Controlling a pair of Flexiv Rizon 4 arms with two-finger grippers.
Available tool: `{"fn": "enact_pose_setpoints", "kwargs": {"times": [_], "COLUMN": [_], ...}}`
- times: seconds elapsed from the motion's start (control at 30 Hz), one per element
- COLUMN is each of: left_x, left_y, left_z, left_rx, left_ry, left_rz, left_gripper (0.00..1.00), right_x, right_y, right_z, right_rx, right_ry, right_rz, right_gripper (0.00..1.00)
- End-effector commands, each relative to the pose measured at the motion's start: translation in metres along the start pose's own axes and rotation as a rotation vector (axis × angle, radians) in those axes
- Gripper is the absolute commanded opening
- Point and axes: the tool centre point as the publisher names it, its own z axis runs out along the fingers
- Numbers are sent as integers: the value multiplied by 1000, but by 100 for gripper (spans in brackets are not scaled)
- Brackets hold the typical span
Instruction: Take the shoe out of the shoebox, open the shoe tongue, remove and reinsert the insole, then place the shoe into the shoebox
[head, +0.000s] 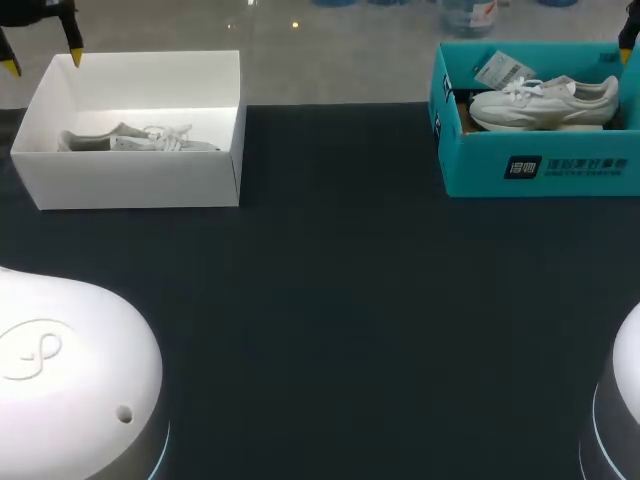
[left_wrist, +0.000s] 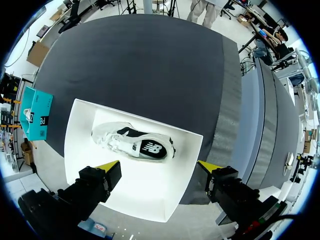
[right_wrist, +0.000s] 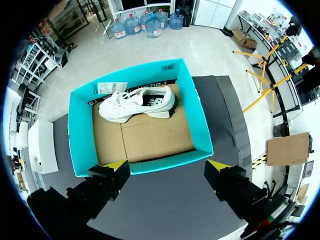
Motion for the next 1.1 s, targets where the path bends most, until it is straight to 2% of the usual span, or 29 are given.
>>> {"fn": "enact_pose_setpoints", "kwargs": {"times": [0.03,0.6,0.63,0.8,0.97,1.1], "left_x": [0,0,0,0,0,0], "left_y": [0,0,0,0,0,0], "left_z": [-1,-1,-1,-1,-1,-1], "left_rx": [1,1,1,1,1,1], "left_ry": [3,3,3,3,3,3], "left_rz": [0,0,0,0,0,0], "left_gripper": [100,100,100,100,100,100], "right_x": [5,5,6,7,12,17], "right_y": [35,35,40,66,82,89], "right_z": [4,4,12,44,70,91], "right_rx": [114,114,134,98,48,42], "right_ry": [6,6,-18,-61,-79,-84], "right_rz": [4,4,17,92,84,53], "right_gripper": [100,100,100,100,100,100]}}
